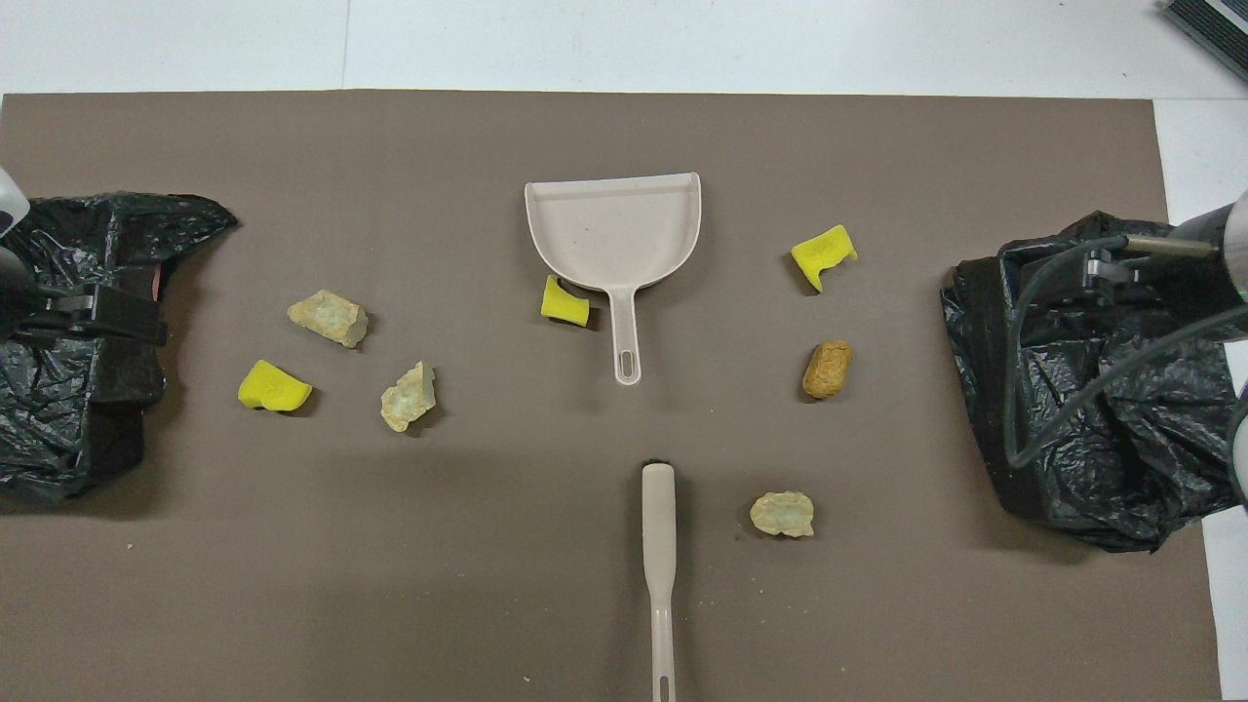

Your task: Sweep and dump trash in bin

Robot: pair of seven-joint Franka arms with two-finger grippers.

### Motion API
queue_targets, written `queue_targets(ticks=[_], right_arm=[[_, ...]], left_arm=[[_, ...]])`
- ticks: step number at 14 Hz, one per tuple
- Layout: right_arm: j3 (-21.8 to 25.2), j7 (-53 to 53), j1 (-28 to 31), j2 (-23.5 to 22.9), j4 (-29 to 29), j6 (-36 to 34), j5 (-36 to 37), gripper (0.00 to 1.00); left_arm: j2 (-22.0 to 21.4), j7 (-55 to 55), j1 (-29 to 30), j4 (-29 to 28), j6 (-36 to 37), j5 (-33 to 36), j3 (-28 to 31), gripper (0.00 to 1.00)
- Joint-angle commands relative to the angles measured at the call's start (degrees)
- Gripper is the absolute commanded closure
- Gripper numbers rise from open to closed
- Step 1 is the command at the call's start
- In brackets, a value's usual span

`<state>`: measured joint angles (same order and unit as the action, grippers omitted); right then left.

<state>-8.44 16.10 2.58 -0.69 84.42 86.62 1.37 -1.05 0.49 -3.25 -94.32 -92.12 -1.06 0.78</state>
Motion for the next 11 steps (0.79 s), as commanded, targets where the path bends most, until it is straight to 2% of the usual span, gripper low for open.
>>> queue_targets(ticks=[1,7,11], right_arm=[[-0.3,-1.9,0.8,1.3,1.8,-0.1,-1.1,0.0],[-0.4,-1.8,0.7,1.8,2.1,-0.6,-1.1,0.0],[-0.4,-1.3,0.6,3.6,5.0,0.7,-1.2,0.0]], left_arm=[[-0.8,0.7,0.0,-0.9,0.0,-0.3,0.2,0.0],[-0.8,0.7,0.0,-0.9,0.0,-0.3,0.2,0.0],[-0.8,0.7,0.0,-0.8,0.1,-0.3,0.2,0.0]])
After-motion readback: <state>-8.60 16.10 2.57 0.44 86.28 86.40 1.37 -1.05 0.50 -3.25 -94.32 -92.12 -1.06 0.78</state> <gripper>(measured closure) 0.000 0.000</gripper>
